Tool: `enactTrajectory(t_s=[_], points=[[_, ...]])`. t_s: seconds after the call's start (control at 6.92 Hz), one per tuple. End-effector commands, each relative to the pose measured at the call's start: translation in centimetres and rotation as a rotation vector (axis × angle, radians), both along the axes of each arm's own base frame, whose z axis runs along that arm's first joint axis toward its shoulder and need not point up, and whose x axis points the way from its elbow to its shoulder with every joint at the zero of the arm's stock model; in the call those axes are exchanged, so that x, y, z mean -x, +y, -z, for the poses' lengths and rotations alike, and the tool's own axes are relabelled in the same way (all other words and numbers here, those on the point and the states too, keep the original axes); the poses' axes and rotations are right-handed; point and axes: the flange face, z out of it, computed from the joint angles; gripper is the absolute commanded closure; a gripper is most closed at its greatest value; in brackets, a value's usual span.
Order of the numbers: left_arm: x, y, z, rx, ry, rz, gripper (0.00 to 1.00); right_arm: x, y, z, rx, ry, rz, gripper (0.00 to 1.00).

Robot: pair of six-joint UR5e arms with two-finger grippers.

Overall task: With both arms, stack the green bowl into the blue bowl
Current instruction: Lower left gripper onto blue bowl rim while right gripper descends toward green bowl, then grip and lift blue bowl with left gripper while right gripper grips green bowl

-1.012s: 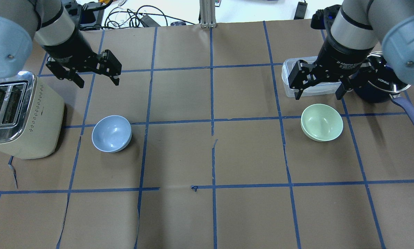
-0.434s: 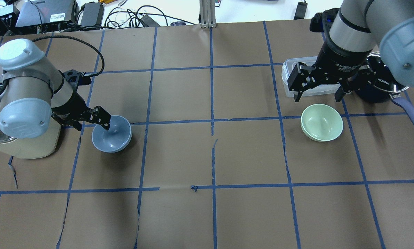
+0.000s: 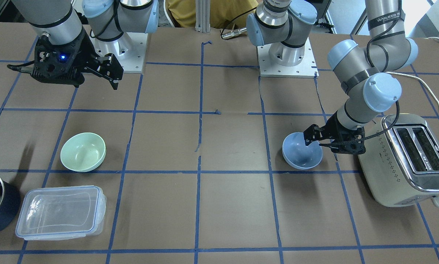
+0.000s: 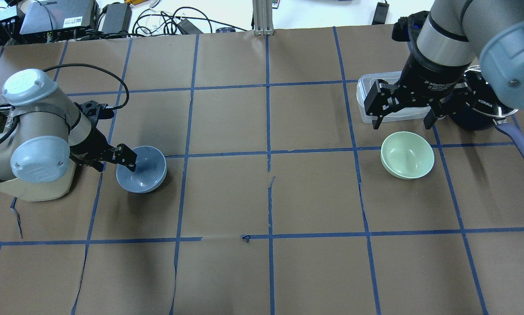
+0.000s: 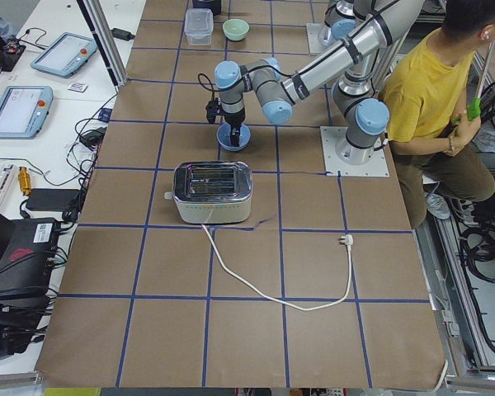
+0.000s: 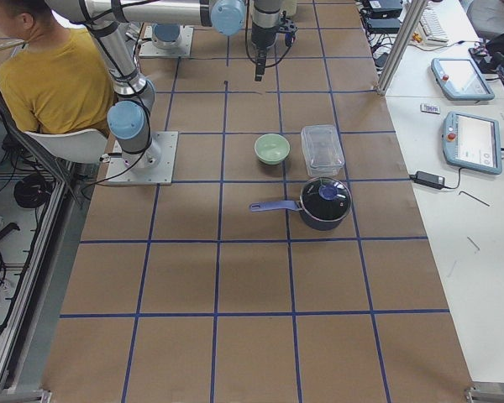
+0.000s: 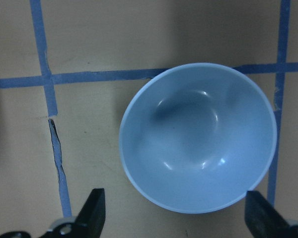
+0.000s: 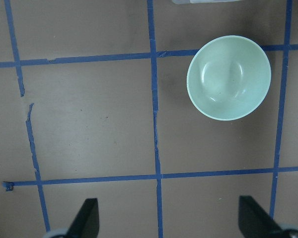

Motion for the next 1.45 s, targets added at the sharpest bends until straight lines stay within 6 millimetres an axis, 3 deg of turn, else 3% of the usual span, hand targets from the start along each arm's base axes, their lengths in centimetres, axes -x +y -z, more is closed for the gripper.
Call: enactTrajectory(t_s=[0.0, 0.14, 0.29, 0.43, 0.72, 0.87, 1.01, 1.16, 1.3], points=[[-0.5, -0.8, 2.2, 0.022, -0.003, -0.004, 0.32, 0.3, 0.0, 0.1, -0.011, 0.002, 0.008, 0.00], [-0.5, -0.9, 2.6, 0.021, 0.001, 0.005, 0.62, 0.3, 0.1, 0.2, -0.016, 0.001, 0.008, 0.00], [-1.0, -0.7, 3.0, 0.003, 0.011, -0.004, 0.76, 0.3, 0.1, 0.2, -0.016, 0.001, 0.008, 0.00], [-0.7, -1.0, 2.2, 0.031, 0.054, -0.013, 1.00, 0.4, 0.1, 0.2, -0.016, 0.003, 0.007, 0.00], [0.7, -1.0, 0.7, 0.028, 0.060, -0.009, 1.00, 0.4, 0.3, 2.1, -0.049, 0.003, 0.005, 0.00], [3.2, -2.4, -1.3, 0.043, 0.107, -0.051, 1.00, 0.3, 0.6, 4.3, -0.058, -0.003, -0.005, 0.00], [9.1, -3.0, -5.2, 0.011, 0.120, -0.102, 1.00, 0.6, 0.1, 5.7, -0.001, 0.000, -0.042, 0.00], [15.5, -2.7, -7.0, 0.014, 0.105, -0.102, 1.00, 1.5, -0.7, 8.0, 0.049, 0.012, -0.093, 0.00], [20.7, -2.1, -6.1, 0.016, 0.099, -0.110, 1.00, 3.4, -2.6, 10.7, 0.122, 0.017, -0.125, 0.00]])
